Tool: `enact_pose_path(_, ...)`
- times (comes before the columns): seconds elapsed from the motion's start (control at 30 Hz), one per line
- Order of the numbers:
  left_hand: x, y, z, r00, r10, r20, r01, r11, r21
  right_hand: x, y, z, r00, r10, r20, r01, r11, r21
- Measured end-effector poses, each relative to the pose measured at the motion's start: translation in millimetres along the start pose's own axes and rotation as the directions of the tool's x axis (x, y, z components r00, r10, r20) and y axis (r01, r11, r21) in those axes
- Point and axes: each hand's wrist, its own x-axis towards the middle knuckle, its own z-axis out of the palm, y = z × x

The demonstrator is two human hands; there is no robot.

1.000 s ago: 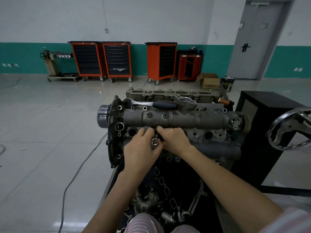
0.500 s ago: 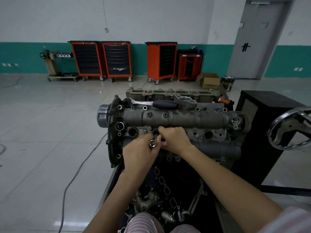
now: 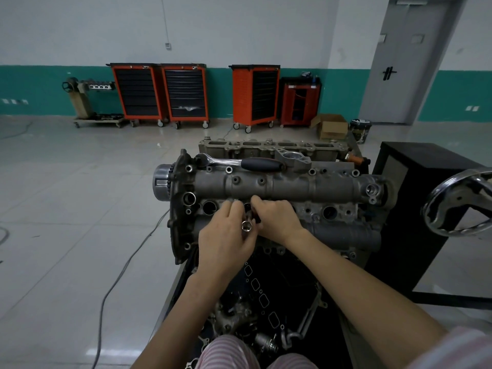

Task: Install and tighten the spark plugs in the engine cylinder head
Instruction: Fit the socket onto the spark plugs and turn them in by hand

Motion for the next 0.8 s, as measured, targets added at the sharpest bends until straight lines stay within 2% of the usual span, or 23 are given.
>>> enact_pose_path(0.1, -2.3, -1.0, -0.7, 0.999, -0.019, 0.029, 0.020, 0.998, -0.055, 1.1, -1.6, -0.5, 1.000, 0.008, 0.009, -0.008, 1.000, 0.009)
enact_pose_path(0.2, -3.5, -2.1, 0.1, 0.998, -0.058, 0.028, 0.059, 0.997, -0.048, -0.4, -5.1, -3.1, 0.993, -0.061, -0.100, 0.065, 0.997, 0.043)
enact_pose_path(0.3, -2.6, -3.1, 0.3, 0.989, -0.139, 0.055, 0.141, 0.990, -0.020, -1.8, -6.5, -5.1, 0.977, -0.099, -0.189, 0.098, 0.995, -0.018)
enact_pose_path(0.37, -3.1, -3.1, 1.9, 0.991, -0.126, 0.035, 0.126, 0.992, 0.011, -2.4, -5.5, -4.6, 0.971, -0.110, -0.212, 0.104, 0.994, -0.040)
enact_pose_path(0.47, -5.0, -3.3, 6.1, 0.998, -0.045, -0.043, 0.045, 0.999, -0.011, -2.0, -5.7, -4.5, 0.979, -0.070, -0.192, 0.070, 0.998, -0.009)
enact_pose_path(0.6, -4.6, -2.8, 4.1, 0.998, -0.043, -0.040, 0.039, 0.996, -0.086, 0.0, -5.6, -3.9, 0.993, 0.022, -0.113, -0.014, 0.998, 0.069)
enact_pose_path(0.8, -5.4, -4.4, 6.6, 0.993, -0.119, -0.013, 0.119, 0.992, -0.042, -0.6, -7.2, -4.5, 0.981, -0.082, -0.177, 0.086, 0.996, 0.017)
